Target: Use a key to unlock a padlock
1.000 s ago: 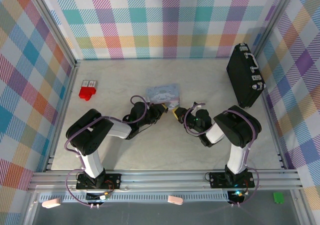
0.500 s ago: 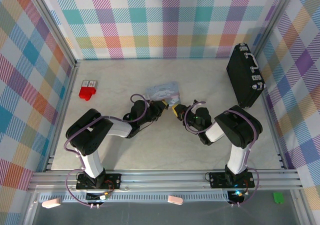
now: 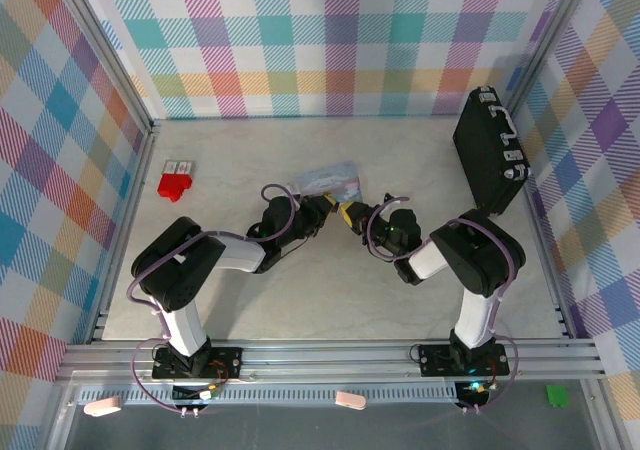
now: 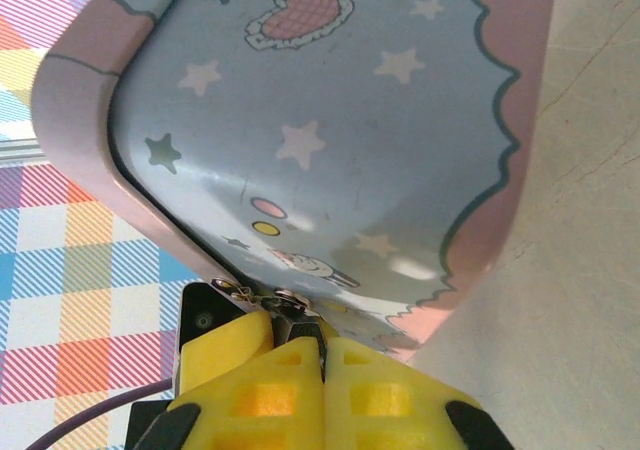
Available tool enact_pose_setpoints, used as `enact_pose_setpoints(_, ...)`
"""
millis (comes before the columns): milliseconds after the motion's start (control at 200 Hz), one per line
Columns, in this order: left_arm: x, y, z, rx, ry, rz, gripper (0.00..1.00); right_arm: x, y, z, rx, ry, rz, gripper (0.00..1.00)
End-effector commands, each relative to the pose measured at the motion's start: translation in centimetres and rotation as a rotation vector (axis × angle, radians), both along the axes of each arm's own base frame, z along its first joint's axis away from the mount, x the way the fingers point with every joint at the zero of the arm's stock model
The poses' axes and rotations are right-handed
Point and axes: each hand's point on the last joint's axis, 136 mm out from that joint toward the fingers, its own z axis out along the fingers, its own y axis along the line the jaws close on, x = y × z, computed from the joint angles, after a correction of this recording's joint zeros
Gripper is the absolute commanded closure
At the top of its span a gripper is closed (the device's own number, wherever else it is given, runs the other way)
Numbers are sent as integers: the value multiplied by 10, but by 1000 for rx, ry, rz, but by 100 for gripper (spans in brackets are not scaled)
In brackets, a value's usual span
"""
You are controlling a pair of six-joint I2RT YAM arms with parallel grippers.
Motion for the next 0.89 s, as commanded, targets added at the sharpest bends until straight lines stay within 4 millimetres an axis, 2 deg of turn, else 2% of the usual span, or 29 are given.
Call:
enact_pose_setpoints(0, -29, -40, 57, -82, -117, -185, 100, -26, 33, 45, 39, -137, 197, 95)
enact_pose_setpoints(95, -27, -30, 43, -20, -90, -164, 100, -31, 26, 33, -20, -131, 197, 78)
enact_pose_setpoints(235, -21, -11, 25, 58, -50, -129, 100, -38, 7, 11, -139, -98, 192, 66)
enact_pose_setpoints(360, -16, 7, 7, 169, 0, -110, 100, -47, -9, 6, -282, -126, 209, 54)
enact_pose_setpoints(485, -15, 19, -2, 239, 30, -120, 100, -63, -22, 9, -499, -195, 277, 48)
enact_pose_setpoints(645, -19, 33, -7, 310, 58, -128, 100, -79, -38, 20, -782, -377, 384, 48)
enact_pose_setpoints(890, -31, 42, -2, 379, 61, -168, 100, -100, -36, 41, -960, -790, 390, 46)
